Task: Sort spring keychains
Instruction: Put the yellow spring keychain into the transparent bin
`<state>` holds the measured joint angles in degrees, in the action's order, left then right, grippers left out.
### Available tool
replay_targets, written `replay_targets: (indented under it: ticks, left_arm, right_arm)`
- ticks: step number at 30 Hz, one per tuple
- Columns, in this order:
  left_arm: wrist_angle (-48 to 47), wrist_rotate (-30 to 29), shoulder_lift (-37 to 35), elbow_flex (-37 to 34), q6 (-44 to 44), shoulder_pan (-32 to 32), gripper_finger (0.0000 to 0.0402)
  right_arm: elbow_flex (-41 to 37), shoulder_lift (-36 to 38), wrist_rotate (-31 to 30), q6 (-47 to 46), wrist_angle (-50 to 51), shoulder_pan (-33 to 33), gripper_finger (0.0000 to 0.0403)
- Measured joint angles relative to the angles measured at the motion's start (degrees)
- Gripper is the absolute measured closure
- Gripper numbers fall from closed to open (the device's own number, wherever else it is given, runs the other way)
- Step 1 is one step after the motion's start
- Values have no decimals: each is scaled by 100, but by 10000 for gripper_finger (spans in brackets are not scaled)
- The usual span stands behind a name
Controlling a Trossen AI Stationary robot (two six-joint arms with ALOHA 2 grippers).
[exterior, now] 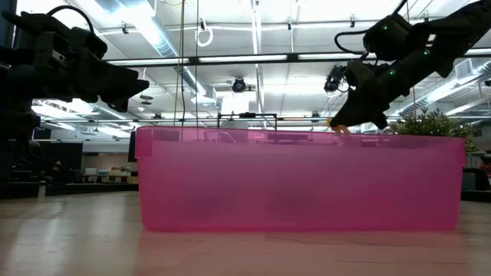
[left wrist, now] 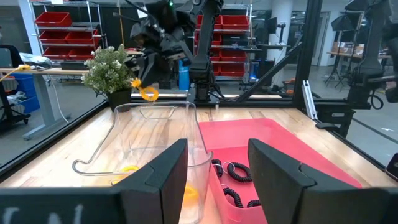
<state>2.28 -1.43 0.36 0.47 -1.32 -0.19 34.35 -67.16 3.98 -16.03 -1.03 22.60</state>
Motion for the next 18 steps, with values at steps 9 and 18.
replay_targets:
  ticks: [9, 18]
  left_arm:
    - [0, 0, -1, 0, 0, 2, 229]
    - [0, 0, 0, 0, 0, 0, 229]
  right_arm:
    - [0, 87, -6, -2, -470, -279, 390]
    - [0, 86, -5, 46, -1229, -588, 391]
